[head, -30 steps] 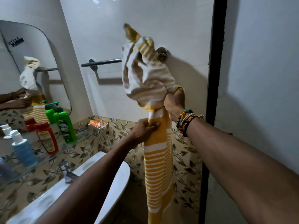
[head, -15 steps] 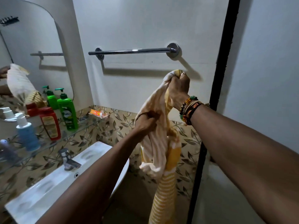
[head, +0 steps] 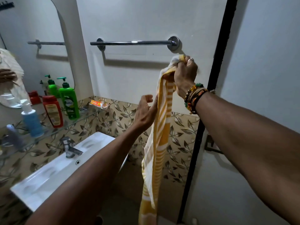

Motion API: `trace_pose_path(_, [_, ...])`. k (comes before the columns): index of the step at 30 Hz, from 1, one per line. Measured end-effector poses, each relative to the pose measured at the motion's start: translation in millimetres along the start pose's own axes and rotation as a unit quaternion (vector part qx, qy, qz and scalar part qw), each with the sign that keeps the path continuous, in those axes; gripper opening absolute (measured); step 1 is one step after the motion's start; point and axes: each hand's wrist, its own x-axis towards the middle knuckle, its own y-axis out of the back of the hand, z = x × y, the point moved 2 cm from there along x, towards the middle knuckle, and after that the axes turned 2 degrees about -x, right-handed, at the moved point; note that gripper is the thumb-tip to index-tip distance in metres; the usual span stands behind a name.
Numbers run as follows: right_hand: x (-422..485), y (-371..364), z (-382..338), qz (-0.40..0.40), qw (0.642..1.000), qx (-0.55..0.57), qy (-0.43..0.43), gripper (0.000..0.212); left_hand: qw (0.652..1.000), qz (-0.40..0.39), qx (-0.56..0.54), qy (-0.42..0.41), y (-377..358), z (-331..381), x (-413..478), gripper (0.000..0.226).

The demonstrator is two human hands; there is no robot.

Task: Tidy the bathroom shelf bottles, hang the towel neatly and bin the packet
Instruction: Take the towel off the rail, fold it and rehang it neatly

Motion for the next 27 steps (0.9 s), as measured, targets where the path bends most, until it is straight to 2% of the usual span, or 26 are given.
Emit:
trace_pose_path(1, [-1, 1, -6, 0.009, 1.000, -0.003, 0.004, 0.040, 1.000, 0.010, -0.006, -0.008, -1, 2, -3, 0.084])
trace_pose_path(3, [-4, 3, -15, 0.017, 1.000, -0.003, 0.013, 0.041, 0.999, 0.019, 0.010, -0.039, -4, 5, -8, 0.079])
trace_pose_path(7, [-13, 7, -21, 0.027, 0.999, -0.005, 0.029, 0.038, 0.981, 0.021, 0.174, -0.089, -12, -5, -12, 0.031])
trace_pose_path(10, [-14, 14, -15, 0.035, 0.999, 0.003, 0.026, 0.037, 0.967, 0.011, 0.254, -0.031, -9, -17, -15, 0.019])
trace_pose_path(12, [-16, 21, -10, 0.040, 0.999, -0.002, 0.026, 0.033, 0.959, 0.014, 0.282, 0.039, 1, -22, -19, 0.015])
trace_pose_path(13, [-16, 24, -7, 0.043, 0.999, -0.001, 0.023, 0.030, 0.958, 0.012, 0.273, 0.082, 6, -25, -21, 0.013])
trace_pose_path(16, [-13, 33, 5, 0.048, 0.999, 0.015, -0.009, 0.038, 0.963, 0.004, 0.186, 0.197, 21, -26, -25, 0.014])
trace_pose_path(19, [-11, 37, 10, 0.044, 0.996, 0.058, -0.051, 0.041, 0.972, 0.008, 0.133, 0.194, 34, -16, -21, 0.019])
trace_pose_path(20, [-9, 38, 11, 0.045, 0.995, 0.067, -0.059, 0.039, 0.977, -0.016, 0.120, 0.174, 37, -12, -19, 0.020])
trace_pose_path(22, [-3, 39, 10, 0.015, 0.998, 0.044, -0.050, 0.030, 0.975, -0.123, 0.070, 0.171, 37, -3, -17, 0.024])
trace_pose_path(24, [2, 35, 9, -0.073, 0.996, 0.021, -0.041, 0.020, 0.948, -0.247, -0.009, 0.198, 28, 4, -18, 0.041])
trace_pose_path(25, [3, 35, 5, -0.102, 0.994, 0.029, -0.038, 0.022, 0.946, -0.250, -0.065, 0.198, 20, 10, -17, 0.048])
trace_pose_path(26, [6, 37, 2, -0.108, 0.993, 0.044, -0.036, 0.027, 0.952, -0.201, -0.135, 0.188, 11, 16, -12, 0.055])
trace_pose_path(27, [8, 39, -1, -0.111, 0.991, 0.057, -0.038, 0.032, 0.958, -0.117, -0.194, 0.173, 4, 20, -5, 0.060])
